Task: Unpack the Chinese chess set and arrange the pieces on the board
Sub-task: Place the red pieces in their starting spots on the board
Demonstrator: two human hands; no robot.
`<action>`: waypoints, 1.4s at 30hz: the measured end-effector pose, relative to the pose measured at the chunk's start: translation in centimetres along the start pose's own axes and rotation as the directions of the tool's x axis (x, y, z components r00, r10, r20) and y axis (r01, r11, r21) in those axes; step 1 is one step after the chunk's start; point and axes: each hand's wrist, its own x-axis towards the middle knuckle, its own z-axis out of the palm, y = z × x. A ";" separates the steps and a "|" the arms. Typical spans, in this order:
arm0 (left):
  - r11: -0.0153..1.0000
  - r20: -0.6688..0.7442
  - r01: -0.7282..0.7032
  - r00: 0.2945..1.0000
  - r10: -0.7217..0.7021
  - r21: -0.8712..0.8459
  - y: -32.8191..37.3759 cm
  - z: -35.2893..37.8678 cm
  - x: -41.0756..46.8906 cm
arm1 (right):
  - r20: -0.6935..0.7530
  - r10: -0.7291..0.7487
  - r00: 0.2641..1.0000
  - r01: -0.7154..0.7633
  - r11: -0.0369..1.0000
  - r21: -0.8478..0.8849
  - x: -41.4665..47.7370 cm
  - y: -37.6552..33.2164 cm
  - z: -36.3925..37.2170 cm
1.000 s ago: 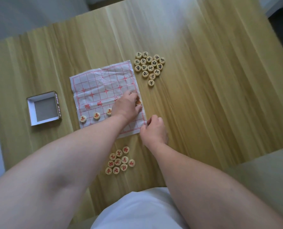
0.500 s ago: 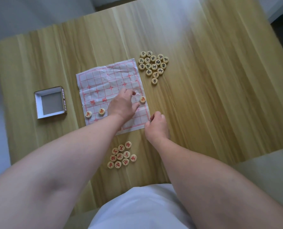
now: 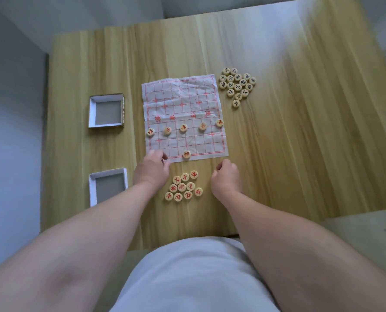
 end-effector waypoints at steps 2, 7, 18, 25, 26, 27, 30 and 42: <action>1.000 0.014 0.002 1.000 -0.002 -0.022 -1.0 0.8 -1.7 | 0.026 -0.019 0.999 0.019 0.999 -0.029 -1.2 0.4 0.7; 0.996 0.014 0.026 1.000 -0.025 -0.088 -2.4 2.2 -4.5 | 0.049 -0.052 0.997 0.058 0.992 -0.112 -3.7 1.6 1.7; 0.994 0.050 0.031 0.998 -0.026 -0.101 -3.8 3.3 -7.6 | 0.075 -0.091 0.993 0.107 0.962 -0.253 -6.8 2.2 2.3; 0.999 -0.013 -0.024 1.000 0.024 -0.034 -3.0 -0.2 -4.5 | 0.026 -0.200 0.980 0.195 0.906 -0.377 -5.5 -0.9 -0.4; 0.999 -0.029 -0.026 0.999 0.026 -0.021 -2.5 -1.0 -3.2 | 0.009 -0.211 0.977 0.198 0.902 -0.384 -4.6 -1.8 -1.0; 1.000 -0.042 -0.023 0.999 0.023 -0.009 -2.0 -1.8 -2.0 | -0.003 -0.218 0.976 0.200 0.900 -0.388 -3.8 -2.7 -1.6; 0.999 -0.063 0.009 0.998 -0.006 0.050 -0.1 -4.2 1.8 | -0.038 -0.252 0.967 0.216 0.889 -0.403 -0.7 -5.5 -3.4; 0.974 0.034 0.090 0.994 -0.099 0.207 5.5 -5.7 15.8 | 0.138 -0.442 0.886 0.443 0.721 -0.534 14.0 -13.5 -6.3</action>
